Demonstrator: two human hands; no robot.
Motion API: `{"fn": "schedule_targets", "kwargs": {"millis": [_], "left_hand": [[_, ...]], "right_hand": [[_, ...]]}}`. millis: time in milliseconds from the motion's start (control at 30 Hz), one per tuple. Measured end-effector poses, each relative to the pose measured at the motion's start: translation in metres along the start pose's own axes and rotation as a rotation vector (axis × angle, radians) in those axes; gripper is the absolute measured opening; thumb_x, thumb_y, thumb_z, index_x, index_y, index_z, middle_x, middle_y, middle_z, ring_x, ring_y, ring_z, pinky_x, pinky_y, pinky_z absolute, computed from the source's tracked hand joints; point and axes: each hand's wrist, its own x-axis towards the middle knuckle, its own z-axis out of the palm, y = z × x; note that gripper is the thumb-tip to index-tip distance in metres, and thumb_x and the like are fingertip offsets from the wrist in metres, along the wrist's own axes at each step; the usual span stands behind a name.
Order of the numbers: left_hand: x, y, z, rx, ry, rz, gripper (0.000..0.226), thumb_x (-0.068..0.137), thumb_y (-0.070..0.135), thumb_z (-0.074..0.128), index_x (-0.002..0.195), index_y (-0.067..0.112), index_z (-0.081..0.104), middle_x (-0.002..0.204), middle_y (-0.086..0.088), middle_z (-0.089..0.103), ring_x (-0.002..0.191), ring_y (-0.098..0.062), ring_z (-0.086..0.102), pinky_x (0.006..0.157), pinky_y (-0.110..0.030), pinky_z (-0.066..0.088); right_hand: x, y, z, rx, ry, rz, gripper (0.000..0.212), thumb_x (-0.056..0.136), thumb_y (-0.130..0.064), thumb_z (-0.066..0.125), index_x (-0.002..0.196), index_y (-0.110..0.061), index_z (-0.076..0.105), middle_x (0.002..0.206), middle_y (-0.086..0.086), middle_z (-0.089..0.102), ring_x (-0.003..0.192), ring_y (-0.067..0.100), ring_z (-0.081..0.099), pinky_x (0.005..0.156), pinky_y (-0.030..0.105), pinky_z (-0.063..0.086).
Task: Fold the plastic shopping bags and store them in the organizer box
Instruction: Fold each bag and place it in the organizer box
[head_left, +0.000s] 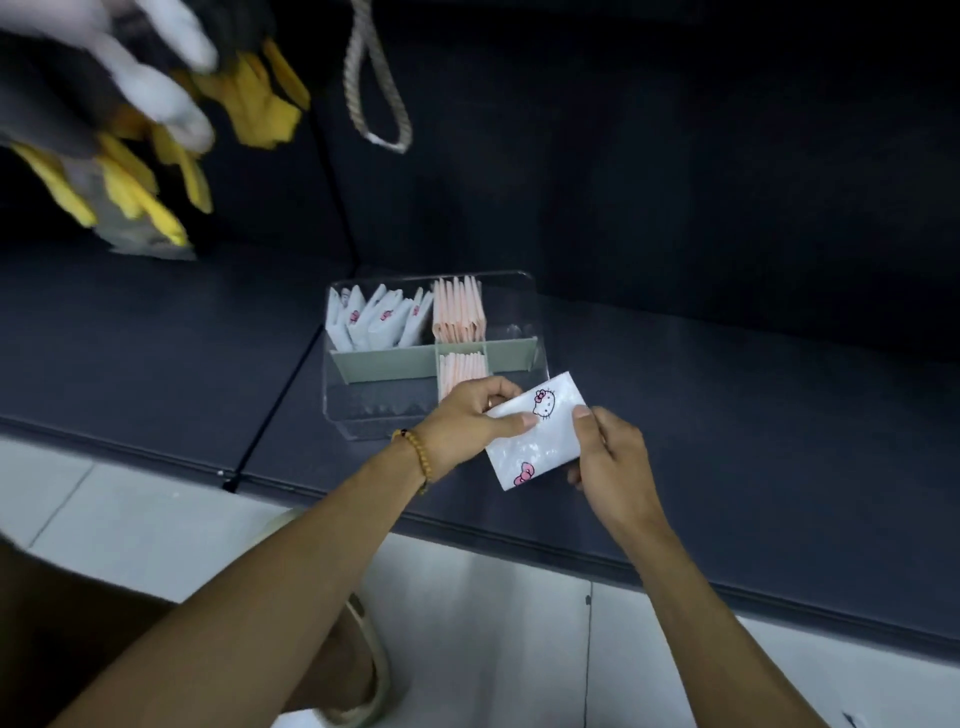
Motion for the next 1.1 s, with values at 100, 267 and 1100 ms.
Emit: {"fn": "schedule_targets", "kwargs": {"millis": [100, 267, 1100], "left_hand": [[0.005, 0.008, -0.031, -0.076, 0.321, 0.031, 0.003, 0.085, 0.01, 0.069, 0.086, 0.012, 0.067, 0.077, 0.006, 0.067, 0.067, -0.003, 0.063, 0.06, -0.017, 0.051], [0.029, 0.011, -0.09, 0.183, 0.777, 0.099, 0.012, 0.087, 0.01, 0.065, 0.099, 0.011, 0.063, 0.086, 0.001, 0.066, 0.085, -0.017, 0.065, 0.079, -0.025, 0.054], [0.036, -0.019, -0.157, 1.184, 0.867, 0.344, 0.012, 0.078, 0.023, 0.071, 0.086, 0.015, 0.076, 0.085, -0.001, 0.063, 0.083, -0.027, 0.054, 0.064, -0.038, 0.046]], "right_hand": [[0.016, -0.022, 0.025, 0.088, 0.019, -0.017, 0.031, 0.102, -0.022, 0.042, 0.081, -0.009, 0.061, 0.053, -0.004, 0.06, 0.044, 0.008, 0.052, 0.043, 0.021, 0.044], [0.045, -0.049, 0.059, 0.251, 0.097, 0.036, 0.026, 0.101, -0.02, 0.045, 0.084, -0.01, 0.063, 0.062, 0.001, 0.066, 0.049, 0.009, 0.056, 0.047, 0.023, 0.049], [0.114, -0.088, 0.173, -0.708, -0.043, -0.258, 0.029, 0.095, -0.021, 0.054, 0.123, -0.016, 0.059, 0.098, 0.013, 0.07, 0.096, 0.035, 0.064, 0.084, 0.04, 0.052]]}}
